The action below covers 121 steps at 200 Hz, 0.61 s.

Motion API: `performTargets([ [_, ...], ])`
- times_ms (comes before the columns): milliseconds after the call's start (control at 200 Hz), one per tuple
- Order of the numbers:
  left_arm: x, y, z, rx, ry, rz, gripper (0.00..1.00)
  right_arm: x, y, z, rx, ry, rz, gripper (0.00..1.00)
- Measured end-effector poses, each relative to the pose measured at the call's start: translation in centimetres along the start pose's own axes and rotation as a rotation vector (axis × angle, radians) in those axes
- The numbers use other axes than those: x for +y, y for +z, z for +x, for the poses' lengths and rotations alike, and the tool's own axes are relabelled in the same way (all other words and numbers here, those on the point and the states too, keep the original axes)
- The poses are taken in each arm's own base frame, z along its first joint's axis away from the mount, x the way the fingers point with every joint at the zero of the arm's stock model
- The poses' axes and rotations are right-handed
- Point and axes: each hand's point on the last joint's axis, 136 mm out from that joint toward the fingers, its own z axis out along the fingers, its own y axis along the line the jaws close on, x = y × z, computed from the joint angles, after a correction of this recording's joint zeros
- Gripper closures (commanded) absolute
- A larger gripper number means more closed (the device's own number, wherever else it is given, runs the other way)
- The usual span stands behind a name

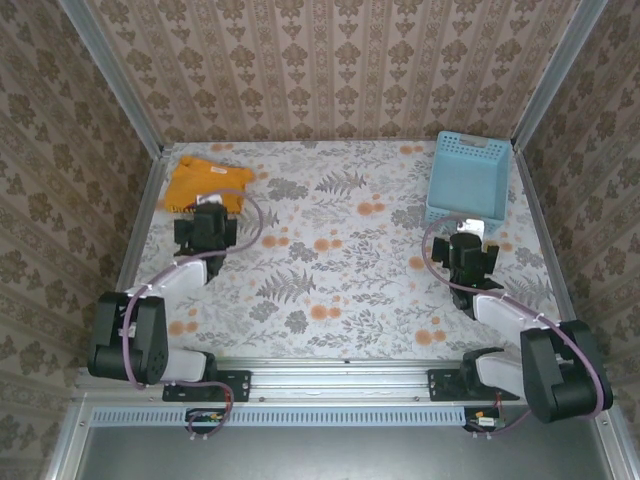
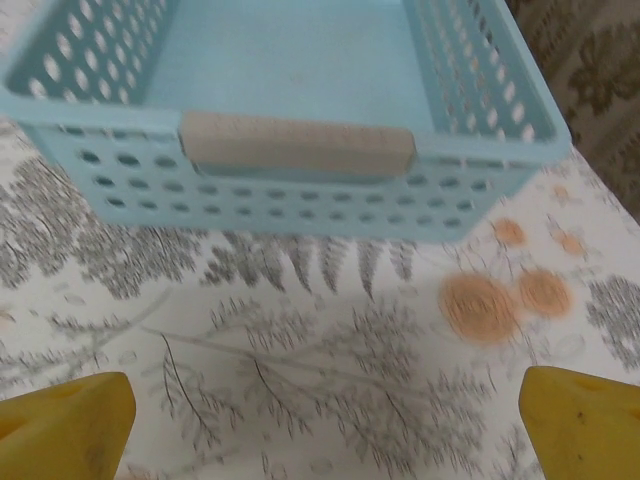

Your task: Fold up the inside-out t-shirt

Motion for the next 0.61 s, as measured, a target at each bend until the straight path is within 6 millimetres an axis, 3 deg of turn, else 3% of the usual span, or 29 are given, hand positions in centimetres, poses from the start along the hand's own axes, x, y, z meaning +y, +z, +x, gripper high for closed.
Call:
performTargets([
  [150, -0.2, 0.8, 2.5, -0.044, -0.020, 0.025, 0.00, 1.1, 0.9, -2.1, -0.087, 0.007, -0.086, 0.00],
  [305, 0.7, 1.7, 2.4, -0.115, -0.089, 0.058, 0.00, 2.3, 1.7, -3.1, -0.136, 0.022, -0.193, 0.00],
  [440, -0.4, 3.2, 2.2, -0.161, -0.115, 0.155, 0.00, 3.0, 3.2, -2.1, -0.115, 0.037, -0.265, 0.00],
  [605, -1.3, 3.2, 2.4, -0.178, -0.120, 0.219, 0.00, 3.9, 3.8, -1.4, -0.100, 0.038, -0.314, 0.00],
])
